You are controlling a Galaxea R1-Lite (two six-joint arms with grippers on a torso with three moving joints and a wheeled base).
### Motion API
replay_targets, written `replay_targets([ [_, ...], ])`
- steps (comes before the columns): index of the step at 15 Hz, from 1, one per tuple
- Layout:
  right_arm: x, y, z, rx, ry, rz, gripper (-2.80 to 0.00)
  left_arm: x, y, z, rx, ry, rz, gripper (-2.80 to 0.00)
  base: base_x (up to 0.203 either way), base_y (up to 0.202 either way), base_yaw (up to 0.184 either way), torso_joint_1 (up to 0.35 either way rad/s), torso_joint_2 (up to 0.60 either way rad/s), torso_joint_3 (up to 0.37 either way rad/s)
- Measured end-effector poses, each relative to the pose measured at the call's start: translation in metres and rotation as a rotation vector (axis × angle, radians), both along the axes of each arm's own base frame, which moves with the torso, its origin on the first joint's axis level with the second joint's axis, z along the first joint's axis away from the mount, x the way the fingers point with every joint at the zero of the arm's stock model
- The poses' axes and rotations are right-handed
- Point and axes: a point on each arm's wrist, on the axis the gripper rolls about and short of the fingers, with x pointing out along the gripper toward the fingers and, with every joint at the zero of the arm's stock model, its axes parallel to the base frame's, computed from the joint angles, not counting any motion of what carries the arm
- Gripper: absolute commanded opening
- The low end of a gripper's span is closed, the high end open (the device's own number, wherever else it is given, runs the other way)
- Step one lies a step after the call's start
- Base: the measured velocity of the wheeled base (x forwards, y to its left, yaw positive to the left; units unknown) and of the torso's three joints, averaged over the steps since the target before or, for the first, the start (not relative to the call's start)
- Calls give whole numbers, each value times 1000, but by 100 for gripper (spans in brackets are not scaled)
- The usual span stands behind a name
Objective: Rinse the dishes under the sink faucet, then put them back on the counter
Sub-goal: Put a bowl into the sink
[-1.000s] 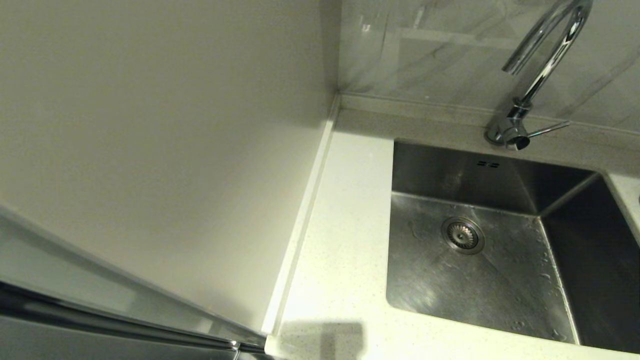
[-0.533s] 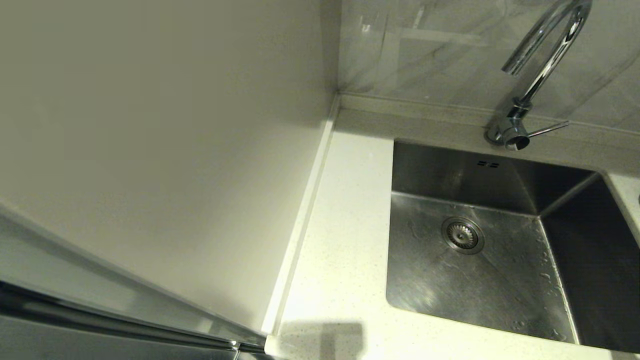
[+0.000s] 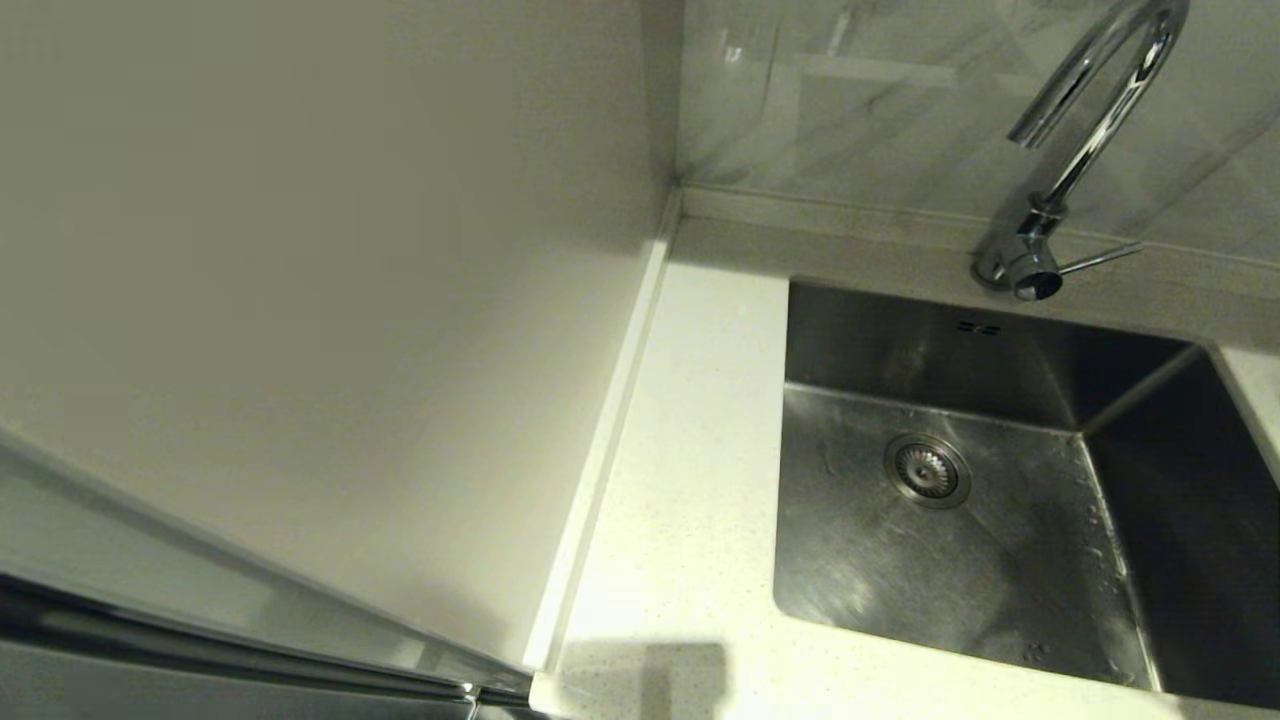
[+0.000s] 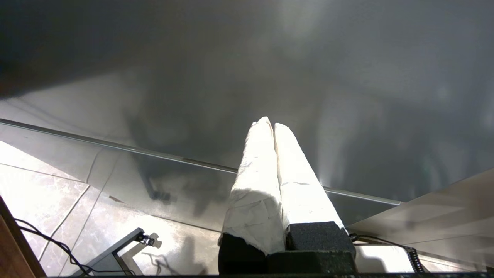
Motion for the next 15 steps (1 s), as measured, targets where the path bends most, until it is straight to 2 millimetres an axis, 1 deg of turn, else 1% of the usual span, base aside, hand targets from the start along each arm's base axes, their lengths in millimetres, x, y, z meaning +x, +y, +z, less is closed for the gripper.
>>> replay_targets([
  [1,9,-10,-2,30,30,14,-280,0,0,0,0,0,0,-280,0,0,0,0,0,0],
  [2,14,-20,-5,65,53,37,-280,0,0,0,0,0,0,-280,0,0,0,0,0,0],
  [4,17,-44,-13,146,92,85,-280,0,0,0,0,0,0,-280,0,0,0,0,0,0],
  [6,21,-78,-22,240,109,172,-280,0,0,0,1,0,0,-280,0,0,0,0,0,0],
  [9,38,-132,-37,402,90,341,-280,0,0,0,1,0,1,-280,0,0,0,0,0,0],
  [10,44,-149,-40,423,84,384,-280,0,0,0,0,0,0,-280,0,0,0,0,0,0],
  [11,49,-164,-40,405,87,413,-280,0,0,0,1,0,0,-280,0,0,0,0,0,0],
  [12,52,-175,-39,370,99,421,-280,0,0,0,0,0,0,-280,0,0,0,0,0,0],
  [14,59,-190,-31,318,104,419,-280,0,0,0,1,0,1,-280,0,0,0,0,0,0],
  [15,62,-197,-29,306,102,417,0,0,0,0,0,0,1,-280,0,0,0,0,0,0],
])
